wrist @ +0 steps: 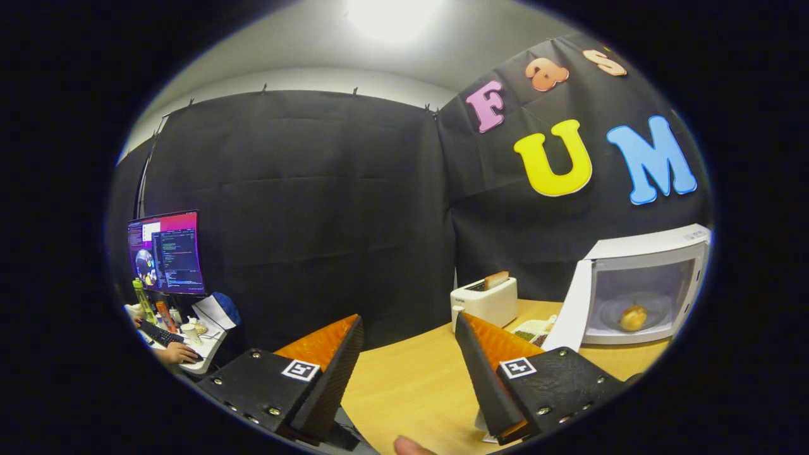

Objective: Open the microwave, put the food inside, and close the microwave door.

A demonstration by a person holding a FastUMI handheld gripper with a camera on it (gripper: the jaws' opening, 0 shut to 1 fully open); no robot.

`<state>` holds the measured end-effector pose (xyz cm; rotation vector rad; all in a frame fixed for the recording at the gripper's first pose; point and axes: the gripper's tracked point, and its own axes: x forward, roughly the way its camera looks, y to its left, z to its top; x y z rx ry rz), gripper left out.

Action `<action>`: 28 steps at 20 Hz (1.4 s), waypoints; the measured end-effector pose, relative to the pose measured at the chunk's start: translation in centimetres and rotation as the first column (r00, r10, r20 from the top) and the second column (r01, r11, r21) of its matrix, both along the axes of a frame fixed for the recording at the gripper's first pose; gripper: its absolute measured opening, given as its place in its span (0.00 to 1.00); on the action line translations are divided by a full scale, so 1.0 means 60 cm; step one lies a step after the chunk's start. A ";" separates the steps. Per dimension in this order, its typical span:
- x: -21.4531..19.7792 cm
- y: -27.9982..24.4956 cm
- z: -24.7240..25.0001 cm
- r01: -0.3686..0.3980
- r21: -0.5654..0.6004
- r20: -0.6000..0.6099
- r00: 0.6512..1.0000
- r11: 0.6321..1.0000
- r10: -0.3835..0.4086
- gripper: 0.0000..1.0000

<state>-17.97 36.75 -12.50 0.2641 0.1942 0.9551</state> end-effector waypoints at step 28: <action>0.153 -0.283 -0.209 0.476 -0.370 0.092 0.873 0.798 -0.478 0.01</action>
